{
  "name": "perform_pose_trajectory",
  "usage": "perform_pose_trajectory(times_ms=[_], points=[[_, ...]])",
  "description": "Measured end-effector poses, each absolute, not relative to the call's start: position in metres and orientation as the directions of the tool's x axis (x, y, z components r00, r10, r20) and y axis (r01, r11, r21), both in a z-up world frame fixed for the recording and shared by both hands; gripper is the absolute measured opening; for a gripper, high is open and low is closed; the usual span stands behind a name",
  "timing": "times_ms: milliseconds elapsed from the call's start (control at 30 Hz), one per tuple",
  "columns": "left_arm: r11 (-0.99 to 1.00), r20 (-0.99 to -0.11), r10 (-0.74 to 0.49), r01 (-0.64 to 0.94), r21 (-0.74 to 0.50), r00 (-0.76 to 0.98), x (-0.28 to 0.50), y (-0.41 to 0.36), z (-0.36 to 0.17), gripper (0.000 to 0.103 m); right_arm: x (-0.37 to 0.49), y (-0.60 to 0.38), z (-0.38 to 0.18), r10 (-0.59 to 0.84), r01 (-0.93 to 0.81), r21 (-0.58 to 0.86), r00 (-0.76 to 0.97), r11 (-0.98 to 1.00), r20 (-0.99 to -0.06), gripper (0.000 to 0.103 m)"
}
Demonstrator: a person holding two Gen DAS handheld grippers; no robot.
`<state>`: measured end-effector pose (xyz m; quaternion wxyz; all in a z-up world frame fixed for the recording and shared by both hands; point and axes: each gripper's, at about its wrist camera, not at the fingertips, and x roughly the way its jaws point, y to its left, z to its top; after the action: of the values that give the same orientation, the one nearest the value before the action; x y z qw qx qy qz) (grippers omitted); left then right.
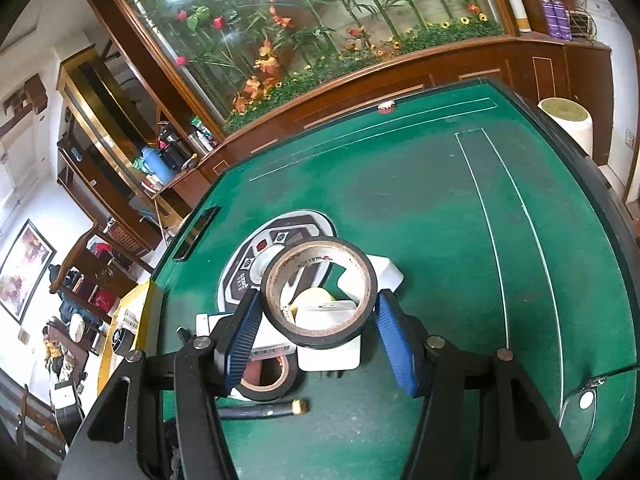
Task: Organize rigid objects
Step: 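Lift the tape roll and white tube and carry both toward the envelope tray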
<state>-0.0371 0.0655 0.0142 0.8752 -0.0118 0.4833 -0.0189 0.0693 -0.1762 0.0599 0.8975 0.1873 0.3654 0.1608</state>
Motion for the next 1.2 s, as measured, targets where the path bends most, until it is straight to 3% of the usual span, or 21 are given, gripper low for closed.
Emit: perform_pose_trajectory(times_ms=[367,1200], points=[[0.984,-0.787,-0.145,0.003,-0.179,0.600,-0.045,0.080,0.044,0.014,0.064,-0.165,0.064,0.465,-0.210,0.452,0.668,0.867,-0.581,0.058],[0.965,-0.688,-0.169,-0.023,-0.260,0.705,-0.068,0.107,0.085,0.014,0.032,-0.097,0.070,0.567,-0.475,0.313,0.634,0.822,-0.527,0.058]])
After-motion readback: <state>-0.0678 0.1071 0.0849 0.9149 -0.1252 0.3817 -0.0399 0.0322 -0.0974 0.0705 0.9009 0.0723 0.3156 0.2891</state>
